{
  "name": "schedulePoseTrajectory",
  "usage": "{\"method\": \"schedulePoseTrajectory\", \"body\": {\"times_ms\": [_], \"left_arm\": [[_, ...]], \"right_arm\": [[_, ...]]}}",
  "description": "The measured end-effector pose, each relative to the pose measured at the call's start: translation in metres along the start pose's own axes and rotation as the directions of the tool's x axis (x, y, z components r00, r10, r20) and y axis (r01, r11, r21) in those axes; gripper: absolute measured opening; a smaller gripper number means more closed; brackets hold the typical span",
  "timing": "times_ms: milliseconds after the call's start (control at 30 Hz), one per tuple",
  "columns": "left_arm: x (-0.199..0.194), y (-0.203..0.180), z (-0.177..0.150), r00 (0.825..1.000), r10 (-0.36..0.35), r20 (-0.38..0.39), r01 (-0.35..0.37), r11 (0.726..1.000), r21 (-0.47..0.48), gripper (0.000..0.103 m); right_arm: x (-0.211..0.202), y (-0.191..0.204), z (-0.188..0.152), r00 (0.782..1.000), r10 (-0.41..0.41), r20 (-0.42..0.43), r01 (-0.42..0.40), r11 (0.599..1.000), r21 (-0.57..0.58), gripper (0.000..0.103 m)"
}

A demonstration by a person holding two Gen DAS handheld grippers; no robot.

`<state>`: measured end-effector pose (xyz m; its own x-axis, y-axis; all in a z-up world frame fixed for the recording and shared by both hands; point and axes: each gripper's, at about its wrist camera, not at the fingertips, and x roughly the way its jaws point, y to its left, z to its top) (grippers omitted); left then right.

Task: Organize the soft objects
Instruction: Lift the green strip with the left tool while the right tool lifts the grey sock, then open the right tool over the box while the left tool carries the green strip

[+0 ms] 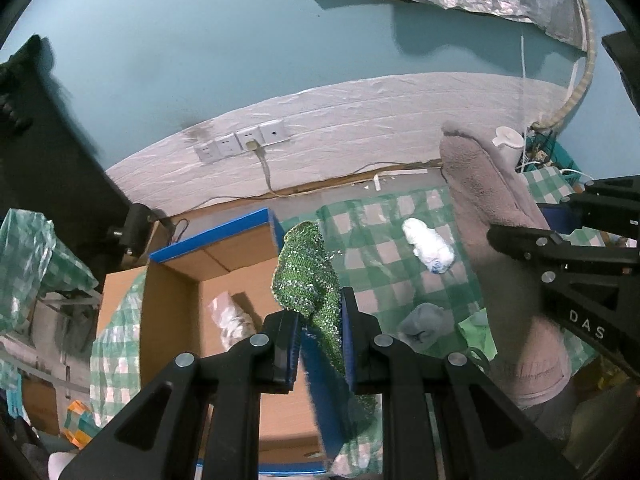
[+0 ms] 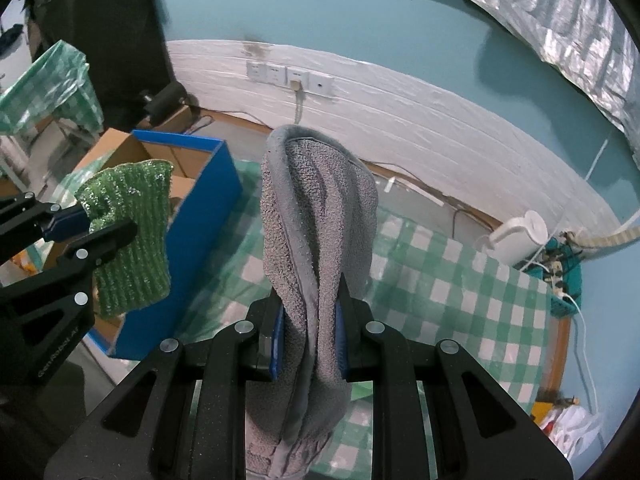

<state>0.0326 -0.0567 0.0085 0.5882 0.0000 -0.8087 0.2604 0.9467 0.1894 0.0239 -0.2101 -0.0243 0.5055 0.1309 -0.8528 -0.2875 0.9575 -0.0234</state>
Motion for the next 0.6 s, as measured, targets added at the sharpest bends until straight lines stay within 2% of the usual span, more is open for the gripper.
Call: {"method": "schedulePoseTrajectory", "body": {"times_ms": [600], "left_arm": [[0.001, 0.08, -0.023, 0.999, 0.047, -0.012, -0.048, 0.992, -0.118, 0.018]], "right_arm": [[0.005, 0.086, 0.046, 0.998, 0.066, 0.025, -0.063, 0.992, -0.114, 0.019]]}}
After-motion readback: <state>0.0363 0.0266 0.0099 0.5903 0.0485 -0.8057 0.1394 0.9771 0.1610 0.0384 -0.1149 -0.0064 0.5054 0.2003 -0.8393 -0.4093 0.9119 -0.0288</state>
